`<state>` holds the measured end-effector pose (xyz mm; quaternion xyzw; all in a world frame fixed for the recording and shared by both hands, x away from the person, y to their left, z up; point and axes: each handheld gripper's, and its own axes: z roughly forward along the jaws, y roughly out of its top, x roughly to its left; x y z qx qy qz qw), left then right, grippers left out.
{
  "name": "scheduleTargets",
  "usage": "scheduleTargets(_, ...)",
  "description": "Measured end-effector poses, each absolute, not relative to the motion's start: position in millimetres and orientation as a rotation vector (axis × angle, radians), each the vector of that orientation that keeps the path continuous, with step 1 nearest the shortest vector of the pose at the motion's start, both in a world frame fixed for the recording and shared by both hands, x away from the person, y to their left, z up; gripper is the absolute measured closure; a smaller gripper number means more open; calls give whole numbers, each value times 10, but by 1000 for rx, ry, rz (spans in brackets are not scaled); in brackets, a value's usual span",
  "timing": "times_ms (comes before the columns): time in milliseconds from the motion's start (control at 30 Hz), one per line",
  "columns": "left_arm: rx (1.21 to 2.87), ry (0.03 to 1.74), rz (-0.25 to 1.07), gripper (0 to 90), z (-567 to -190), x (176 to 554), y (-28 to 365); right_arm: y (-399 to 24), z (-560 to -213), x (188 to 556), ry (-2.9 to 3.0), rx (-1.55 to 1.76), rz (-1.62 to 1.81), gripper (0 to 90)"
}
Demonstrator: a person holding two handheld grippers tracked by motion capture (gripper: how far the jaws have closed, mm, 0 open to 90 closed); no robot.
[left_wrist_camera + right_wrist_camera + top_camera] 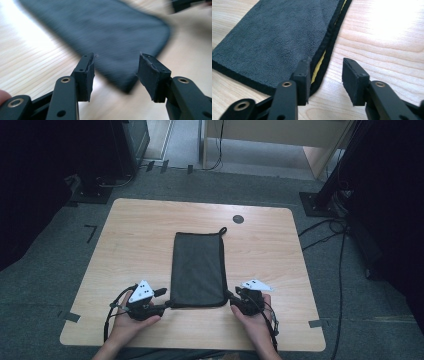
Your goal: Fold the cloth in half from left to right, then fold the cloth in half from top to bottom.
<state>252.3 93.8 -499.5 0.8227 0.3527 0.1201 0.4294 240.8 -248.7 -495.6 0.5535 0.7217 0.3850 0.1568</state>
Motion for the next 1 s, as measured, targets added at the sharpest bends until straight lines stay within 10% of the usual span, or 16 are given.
scheduleTargets(400, 2110, 939, 435, 363, -5027, 2522, 853, -2461, -4937, 2531, 2074, 1532, 1084, 441)
scheduleTargets(1000, 1925, 1210, 440, 285, -4910, 3771, 793, -2475, -4718, 3702, 2014, 1552, 1105, 484)
